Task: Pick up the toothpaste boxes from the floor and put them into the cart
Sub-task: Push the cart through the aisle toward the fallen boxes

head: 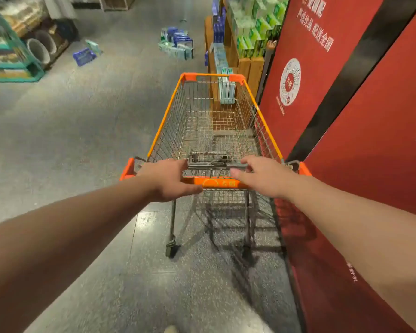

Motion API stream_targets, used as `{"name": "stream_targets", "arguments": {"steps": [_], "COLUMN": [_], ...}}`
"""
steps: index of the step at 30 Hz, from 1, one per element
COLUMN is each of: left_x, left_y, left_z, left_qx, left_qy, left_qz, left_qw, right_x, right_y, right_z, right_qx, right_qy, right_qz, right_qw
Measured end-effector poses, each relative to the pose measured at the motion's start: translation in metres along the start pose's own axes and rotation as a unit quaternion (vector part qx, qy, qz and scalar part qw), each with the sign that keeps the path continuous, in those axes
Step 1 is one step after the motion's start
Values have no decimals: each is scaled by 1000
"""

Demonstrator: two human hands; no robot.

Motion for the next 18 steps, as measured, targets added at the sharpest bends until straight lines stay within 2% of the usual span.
{"name": "stream_targets", "arguments": {"steps": [5,10,14,18], "left_x": [-6,-14,-14,-22], "left_y": [20,31,31,32], "left_z": [25,39,43,45], "left_qx": [-56,-60,-56,-66], "left_qy": [-3,4,-11,-18], "left_qz": [12,146,102,90], "left_qw": [998,988,993,994], "right_x": [12,15,16,4], "right_y": [21,25,26,23], "right_z": [18,26,38,40], "right_qx": [-57,-73,-86,-93], "right_qy": [7,-7,40,31], "right_qz": [-89,-201,-223,-242], "right_qw": [994,977,970,965]}}
Point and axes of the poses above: each hand's wrist, its own z-axis towards the middle knuckle, its own y-axis out of the palm, x = y × z, the point moved 1 cm from there along z, towards the middle knuckle, and after that the axes turned 1 degree about -z, right-handed, at the moved point
